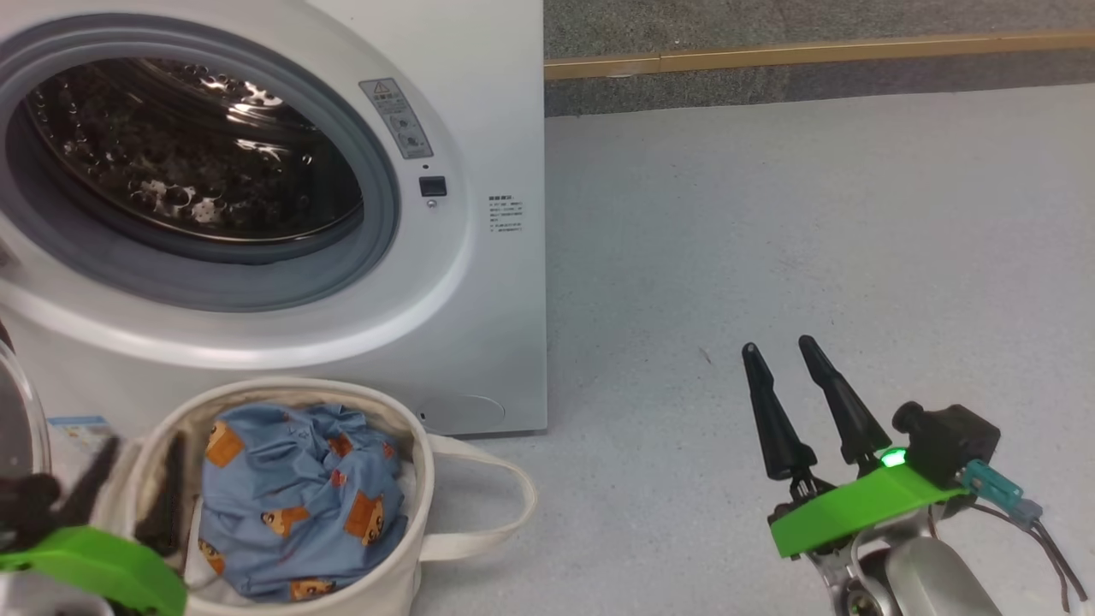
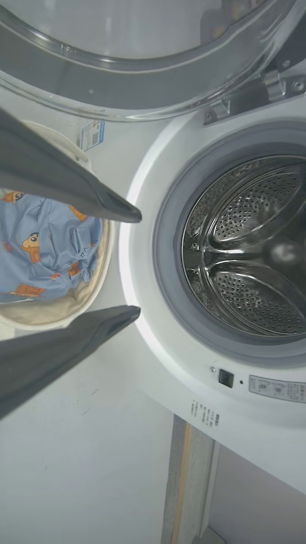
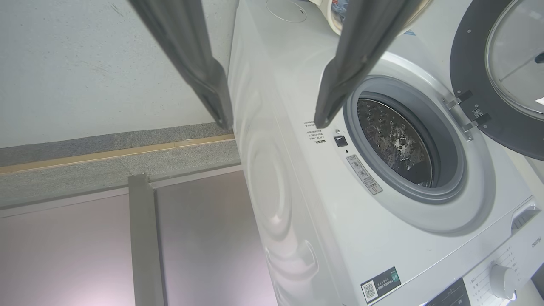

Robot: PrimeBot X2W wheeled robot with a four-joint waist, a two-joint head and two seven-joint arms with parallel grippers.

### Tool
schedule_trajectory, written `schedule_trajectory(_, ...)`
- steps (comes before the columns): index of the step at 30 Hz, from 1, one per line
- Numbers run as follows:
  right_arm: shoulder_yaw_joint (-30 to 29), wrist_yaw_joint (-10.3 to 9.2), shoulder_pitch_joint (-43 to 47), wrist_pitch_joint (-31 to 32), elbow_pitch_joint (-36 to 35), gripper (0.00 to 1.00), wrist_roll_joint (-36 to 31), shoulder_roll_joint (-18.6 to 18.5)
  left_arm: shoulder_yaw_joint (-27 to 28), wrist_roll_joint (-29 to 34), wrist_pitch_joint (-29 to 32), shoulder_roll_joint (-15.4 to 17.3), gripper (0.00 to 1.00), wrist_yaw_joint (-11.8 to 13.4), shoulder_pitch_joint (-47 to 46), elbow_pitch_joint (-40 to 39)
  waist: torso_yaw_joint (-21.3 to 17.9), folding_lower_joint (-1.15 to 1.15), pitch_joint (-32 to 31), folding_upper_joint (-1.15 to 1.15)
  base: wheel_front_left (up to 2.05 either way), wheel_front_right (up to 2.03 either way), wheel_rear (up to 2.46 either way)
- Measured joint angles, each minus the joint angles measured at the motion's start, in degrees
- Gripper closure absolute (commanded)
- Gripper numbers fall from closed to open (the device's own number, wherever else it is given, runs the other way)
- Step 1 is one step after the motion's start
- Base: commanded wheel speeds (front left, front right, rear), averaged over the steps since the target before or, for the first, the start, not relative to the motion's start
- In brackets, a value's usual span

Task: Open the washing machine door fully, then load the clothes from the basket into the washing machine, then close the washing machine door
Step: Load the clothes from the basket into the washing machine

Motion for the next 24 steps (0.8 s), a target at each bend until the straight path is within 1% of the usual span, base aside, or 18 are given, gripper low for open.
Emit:
schedule_trajectory(4, 0.0, 0.00, 0.0, 0.0, 0.0, 0.00, 0.0, 0.0, -4.4, 0.3, 4.9, -0.1, 0.00, -0.8, -2.1, 3.2, -0.5, 0.00, 0.2, 0.00, 0.00, 0.00, 0.00)
schedule_trajectory(7, 0.1, 0.00, -0.1, 0.0, -0.1, 0.00, 0.0, 0.0, -6.4, 0.2, 7.0, -0.3, 0.00, -1.3, -4.1, 6.3, -1.1, 0.00, 0.7, 0.00, 0.00, 0.00, 0.00)
schedule_trajectory(12, 0.0, 0.00, -0.2, 0.5, -1.0, 0.00, -0.8, -0.1, -10.0, -0.8, 9.9, -1.2, 0.00, -2.3, -7.8, 14.8, -2.0, 0.00, 2.9, 0.00, 0.00, 0.00, 0.00)
schedule_trajectory(16, -0.3, 0.00, -0.8, 0.5, -2.3, 0.00, -2.1, 0.2, -11.8, -4.9, 10.6, -2.2, 0.00, -3.0, -10.5, 21.1, -2.8, 0.00, 5.7, 0.00, 0.00, 0.00, 0.00)
schedule_trajectory(19, -0.8, 0.00, -2.1, 0.5, -4.1, 0.00, -3.2, 0.9, -14.4, -7.2, 10.6, -1.7, 0.00, -3.3, -13.5, 24.3, -3.4, 0.00, 8.6, 0.00, 0.00, 0.00, 0.00)
schedule_trajectory(24, -1.6, 0.00, -3.9, 0.4, -6.3, 0.00, -5.1, 1.3, -18.9, -14.2, 9.5, -1.1, 0.00, -3.3, -18.6, 28.8, -4.3, 0.01, 14.3, 0.00, 0.00, 0.00, 0.00)
